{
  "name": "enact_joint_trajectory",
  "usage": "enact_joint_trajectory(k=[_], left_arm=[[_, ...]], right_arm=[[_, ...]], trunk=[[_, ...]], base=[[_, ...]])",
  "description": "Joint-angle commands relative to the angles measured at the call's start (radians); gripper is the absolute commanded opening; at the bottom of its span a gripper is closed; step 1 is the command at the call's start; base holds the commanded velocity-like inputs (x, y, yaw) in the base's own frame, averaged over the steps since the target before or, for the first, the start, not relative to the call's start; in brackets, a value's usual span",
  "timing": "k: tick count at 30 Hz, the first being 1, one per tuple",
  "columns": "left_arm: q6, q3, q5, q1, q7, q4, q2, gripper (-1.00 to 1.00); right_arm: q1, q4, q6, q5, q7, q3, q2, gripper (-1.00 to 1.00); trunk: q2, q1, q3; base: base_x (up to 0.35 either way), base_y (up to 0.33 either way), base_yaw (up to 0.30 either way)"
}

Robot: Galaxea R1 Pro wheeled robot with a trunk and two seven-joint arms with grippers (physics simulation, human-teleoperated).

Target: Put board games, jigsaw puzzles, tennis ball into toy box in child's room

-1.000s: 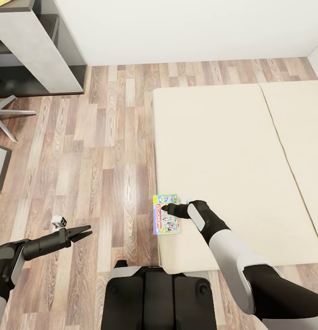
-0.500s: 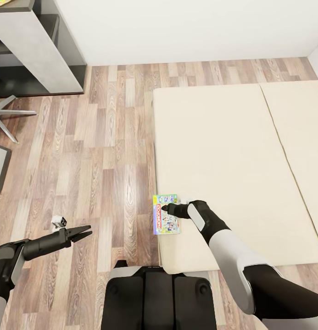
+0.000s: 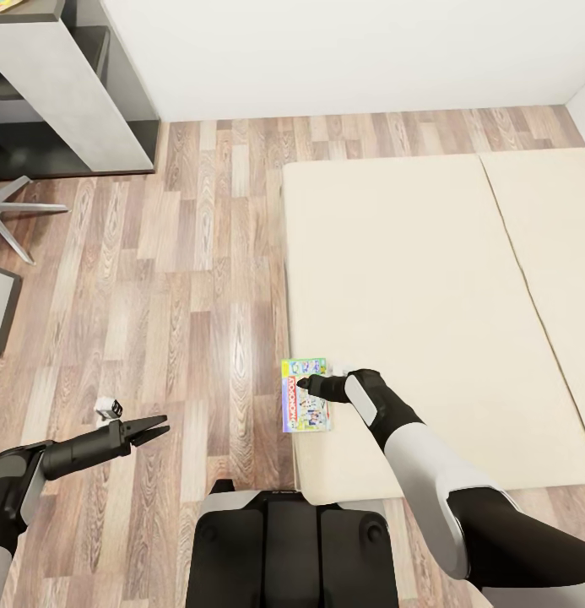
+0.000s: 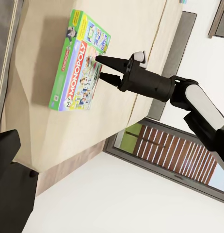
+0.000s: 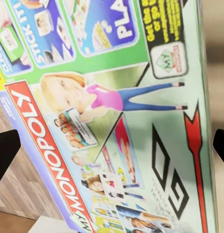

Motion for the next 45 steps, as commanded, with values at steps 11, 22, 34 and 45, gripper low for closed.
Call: enact_joint_trajectory(k=[11,22,34,45], left_arm=[[0.011,0.000,-0.001,0.000,-0.004,0.000,0.000,1.00],[0.011,0.001,0.000,0.001,-0.004,0.000,-0.002,1.00],[0.011,0.003,0.001,0.001,-0.004,0.000,0.000,1.00],[0.011,0.005,0.001,0.001,-0.004,0.000,0.000,1.00]], right_arm=[[0.000,-0.001,0.004,0.004,0.002,0.000,0.000,1.00],[-0.001,-0.001,-0.013,0.004,0.002,0.000,0.000,1.00],[-0.002,-0.001,-0.014,0.004,0.002,0.000,0.000,1.00],[-0.002,-0.001,-0.014,0.004,0.002,0.000,0.000,1.00]], trunk=[[-0.001,0.001,-0.001],[-0.002,0.001,-0.001],[-0.002,0.001,-0.001],[-0.002,0.001,-0.001]], base=[[0.000,0.002,0.000],[0.000,0.000,0.000],[0.000,0.000,0.000],[0.000,0.000,0.000]])
